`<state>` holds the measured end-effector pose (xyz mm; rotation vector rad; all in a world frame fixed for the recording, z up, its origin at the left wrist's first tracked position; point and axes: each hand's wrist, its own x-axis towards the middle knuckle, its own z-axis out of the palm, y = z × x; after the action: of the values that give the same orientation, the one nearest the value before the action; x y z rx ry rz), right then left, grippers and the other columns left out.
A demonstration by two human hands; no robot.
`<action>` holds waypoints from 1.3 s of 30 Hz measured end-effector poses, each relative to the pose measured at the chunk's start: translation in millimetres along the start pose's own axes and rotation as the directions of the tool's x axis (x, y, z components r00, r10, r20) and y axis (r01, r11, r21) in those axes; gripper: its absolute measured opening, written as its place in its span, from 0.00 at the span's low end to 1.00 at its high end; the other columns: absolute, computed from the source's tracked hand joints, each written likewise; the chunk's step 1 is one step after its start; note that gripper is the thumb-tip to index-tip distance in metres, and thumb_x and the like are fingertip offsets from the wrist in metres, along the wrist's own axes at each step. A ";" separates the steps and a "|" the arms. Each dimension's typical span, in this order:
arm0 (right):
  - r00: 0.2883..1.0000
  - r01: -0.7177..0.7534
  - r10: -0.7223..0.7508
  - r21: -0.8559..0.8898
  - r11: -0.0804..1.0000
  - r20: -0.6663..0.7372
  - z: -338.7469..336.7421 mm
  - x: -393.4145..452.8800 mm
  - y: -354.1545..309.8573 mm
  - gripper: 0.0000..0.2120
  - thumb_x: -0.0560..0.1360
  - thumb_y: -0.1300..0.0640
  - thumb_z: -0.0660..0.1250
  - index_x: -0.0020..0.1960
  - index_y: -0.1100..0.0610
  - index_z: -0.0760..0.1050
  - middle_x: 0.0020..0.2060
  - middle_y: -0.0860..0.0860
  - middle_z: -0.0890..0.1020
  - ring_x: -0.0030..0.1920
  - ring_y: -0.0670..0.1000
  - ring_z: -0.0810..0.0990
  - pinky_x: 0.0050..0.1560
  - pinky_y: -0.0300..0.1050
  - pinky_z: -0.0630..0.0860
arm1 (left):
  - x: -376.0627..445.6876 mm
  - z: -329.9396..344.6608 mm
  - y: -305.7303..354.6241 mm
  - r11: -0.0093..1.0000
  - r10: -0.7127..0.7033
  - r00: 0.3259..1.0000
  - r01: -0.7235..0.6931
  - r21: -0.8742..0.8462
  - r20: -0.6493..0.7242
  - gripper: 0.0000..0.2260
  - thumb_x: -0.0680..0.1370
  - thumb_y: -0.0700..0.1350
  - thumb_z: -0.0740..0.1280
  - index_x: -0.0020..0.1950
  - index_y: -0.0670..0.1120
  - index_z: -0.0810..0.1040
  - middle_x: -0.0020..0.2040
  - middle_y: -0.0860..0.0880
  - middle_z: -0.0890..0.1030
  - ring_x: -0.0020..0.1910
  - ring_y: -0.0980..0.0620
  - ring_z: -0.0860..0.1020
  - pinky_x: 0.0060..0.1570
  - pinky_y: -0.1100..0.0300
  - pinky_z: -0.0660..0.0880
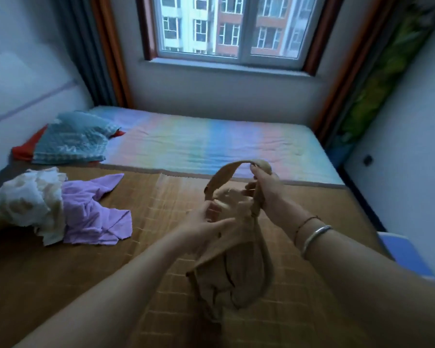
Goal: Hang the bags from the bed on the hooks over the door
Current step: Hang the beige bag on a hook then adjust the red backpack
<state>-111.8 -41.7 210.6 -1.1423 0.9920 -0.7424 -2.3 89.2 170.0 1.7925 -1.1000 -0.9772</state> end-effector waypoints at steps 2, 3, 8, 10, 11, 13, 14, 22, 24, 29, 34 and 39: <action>0.998 0.064 -0.065 0.111 0.992 0.001 -26.2 -31.4 -20.8 0.03 0.74 0.58 0.66 0.45 0.58 0.75 0.32 0.54 0.74 0.35 0.53 0.76 0.32 0.43 0.79 | -6.0 19.2 32.8 0.995 0.094 0.994 -0.096 0.033 0.054 0.25 0.67 0.58 0.73 0.59 0.51 0.72 0.57 0.53 0.77 0.55 0.55 0.76 0.57 0.58 0.74; 0.994 0.108 -0.111 0.155 0.982 0.009 -43.6 -49.9 -32.5 0.03 0.74 0.60 0.66 0.44 0.60 0.77 0.33 0.54 0.74 0.38 0.53 0.77 0.35 0.41 0.81 | -11.2 34.6 54.3 0.988 0.146 0.985 -0.151 0.043 0.093 0.26 0.66 0.57 0.74 0.60 0.50 0.71 0.56 0.53 0.77 0.57 0.54 0.76 0.58 0.58 0.73; 0.958 0.277 -0.285 0.212 0.937 0.011 -122.0 -121.9 -78.5 0.14 0.73 0.64 0.67 0.57 0.68 0.77 0.44 0.58 0.82 0.45 0.52 0.83 0.44 0.40 0.80 | -29.3 122.1 129.8 0.953 0.285 0.936 -0.300 0.043 0.207 0.31 0.63 0.61 0.74 0.61 0.51 0.70 0.58 0.50 0.75 0.56 0.54 0.76 0.58 0.56 0.76; 0.948 0.312 -0.316 0.258 0.915 -0.025 -160.6 -147.8 -92.6 0.15 0.72 0.65 0.67 0.58 0.70 0.76 0.49 0.62 0.81 0.48 0.54 0.82 0.47 0.41 0.81 | -30.2 159.8 147.2 0.933 0.347 0.921 -0.359 0.036 0.175 0.23 0.65 0.58 0.73 0.56 0.52 0.74 0.56 0.48 0.77 0.53 0.52 0.78 0.54 0.56 0.77; 0.944 0.327 -0.328 0.276 0.904 -0.044 -181.5 -161.4 -98.5 0.17 0.72 0.65 0.67 0.59 0.71 0.75 0.51 0.63 0.80 0.50 0.56 0.81 0.51 0.42 0.81 | -30.7 179.6 156.5 0.919 0.381 0.909 -0.392 0.038 0.170 0.16 0.68 0.52 0.72 0.53 0.52 0.76 0.54 0.46 0.79 0.51 0.51 0.80 0.52 0.56 0.78; 0.941 0.339 -0.322 0.269 0.901 -0.106 -227.0 -184.1 -104.9 0.18 0.71 0.65 0.69 0.60 0.70 0.75 0.51 0.64 0.80 0.51 0.57 0.80 0.55 0.44 0.80 | -33.2 218.8 175.4 0.896 0.419 0.883 -0.440 0.064 0.210 0.08 0.69 0.45 0.68 0.46 0.53 0.78 0.48 0.46 0.82 0.46 0.48 0.80 0.48 0.52 0.77; 0.933 0.351 -0.312 0.262 0.899 -0.180 -264.7 -201.8 -106.0 0.18 0.71 0.65 0.70 0.59 0.70 0.75 0.50 0.63 0.80 0.50 0.56 0.81 0.55 0.45 0.80 | -40.2 251.7 191.1 0.885 0.431 0.862 -0.461 0.061 0.266 0.08 0.69 0.43 0.66 0.45 0.52 0.79 0.45 0.46 0.82 0.43 0.49 0.80 0.46 0.52 0.76; 0.664 0.456 -0.197 0.182 0.871 -0.721 -531.6 -331.1 -90.1 0.26 0.69 0.71 0.68 0.58 0.55 0.59 0.46 0.62 0.76 0.37 0.53 0.78 0.45 0.55 0.81 | -105.7 468.2 286.9 0.936 0.296 0.774 -0.351 -0.010 0.559 0.11 0.68 0.34 0.60 0.32 0.45 0.79 0.29 0.44 0.78 0.30 0.47 0.76 0.29 0.62 0.73; 0.594 0.460 -0.202 0.122 0.880 -0.779 -591.6 -379.6 -85.2 0.26 0.72 0.71 0.65 0.62 0.53 0.57 0.50 0.62 0.75 0.41 0.54 0.78 0.40 0.50 0.79 | -134.2 528.7 322.5 0.949 0.275 0.710 -0.307 -0.065 0.648 0.07 0.61 0.35 0.61 0.28 0.41 0.79 0.36 0.33 0.80 0.38 0.34 0.80 0.35 0.54 0.76; 0.338 0.160 -0.345 -0.308 0.938 -0.876 -708.6 -500.9 -75.1 0.18 0.75 0.64 0.58 0.63 0.54 0.71 0.57 0.53 0.78 0.58 0.52 0.77 0.51 0.45 0.73 | -220.6 647.5 404.8 0.935 0.328 0.435 -0.277 -0.222 0.839 0.07 0.67 0.37 0.60 0.31 0.40 0.75 0.32 0.40 0.76 0.31 0.45 0.78 0.36 0.57 0.74; 0.002 -0.290 -0.530 -0.508 0.811 -0.848 -776.3 -623.4 -60.7 0.07 0.72 0.59 0.67 0.50 0.56 0.75 0.42 0.48 0.79 0.46 0.51 0.78 0.43 0.41 0.72 | -300.9 754.1 460.9 0.838 0.432 0.081 -0.403 -0.367 0.898 0.10 0.66 0.46 0.72 0.43 0.45 0.76 0.30 0.49 0.74 0.31 0.51 0.74 0.43 0.51 0.75; -0.329 -0.463 -0.514 -0.339 0.819 -0.792 -823.0 -729.4 -44.9 0.16 0.65 0.38 0.67 0.33 0.51 0.72 0.43 0.56 0.78 0.47 0.56 0.76 0.44 0.48 0.77 | -390.2 837.9 501.0 0.769 0.476 -0.219 -0.365 -0.525 0.851 0.11 0.73 0.48 0.71 0.46 0.44 0.72 0.31 0.49 0.70 0.28 0.53 0.69 0.38 0.56 0.74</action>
<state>-1156.7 273.2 353.8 -0.6941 3.0316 -1.6512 -1032.4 105.4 379.9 0.0212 -2.2926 -1.8379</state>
